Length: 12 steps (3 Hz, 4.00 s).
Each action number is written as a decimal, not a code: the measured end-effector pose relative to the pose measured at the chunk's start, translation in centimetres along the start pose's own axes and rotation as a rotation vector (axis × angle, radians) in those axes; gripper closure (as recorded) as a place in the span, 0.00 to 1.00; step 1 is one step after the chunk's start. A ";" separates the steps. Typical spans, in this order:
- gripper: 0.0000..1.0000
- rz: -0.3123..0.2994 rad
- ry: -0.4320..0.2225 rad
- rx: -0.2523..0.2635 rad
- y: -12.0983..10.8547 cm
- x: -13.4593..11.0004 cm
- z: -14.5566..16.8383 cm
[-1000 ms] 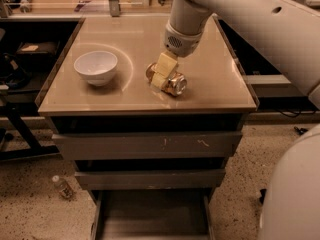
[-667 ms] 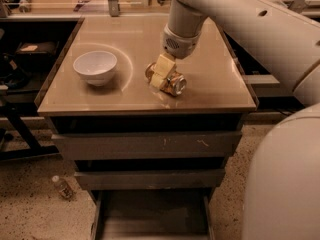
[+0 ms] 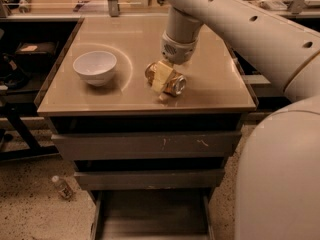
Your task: Place orange can into bottom drawer
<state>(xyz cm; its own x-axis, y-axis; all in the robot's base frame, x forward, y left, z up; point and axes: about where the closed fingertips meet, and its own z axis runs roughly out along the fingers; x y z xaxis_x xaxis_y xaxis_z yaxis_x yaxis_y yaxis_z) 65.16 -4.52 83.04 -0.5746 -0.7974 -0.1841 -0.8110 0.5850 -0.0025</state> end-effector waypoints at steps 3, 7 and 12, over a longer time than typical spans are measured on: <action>0.88 -0.019 -0.012 0.001 0.2 0.4 -0.5; 1.00 0.037 0.022 -0.111 9.9 14.0 -2.5; 1.00 0.140 0.149 -0.490 21.3 20.6 13.5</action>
Offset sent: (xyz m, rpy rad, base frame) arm 0.0000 0.0000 0.0000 0.0000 0.0000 0.0000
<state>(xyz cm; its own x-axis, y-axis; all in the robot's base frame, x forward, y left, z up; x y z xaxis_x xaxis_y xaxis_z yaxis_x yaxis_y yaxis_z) 37.58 -6.49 65.95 -0.6617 -0.7497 -0.0079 -0.6611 0.5784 0.4780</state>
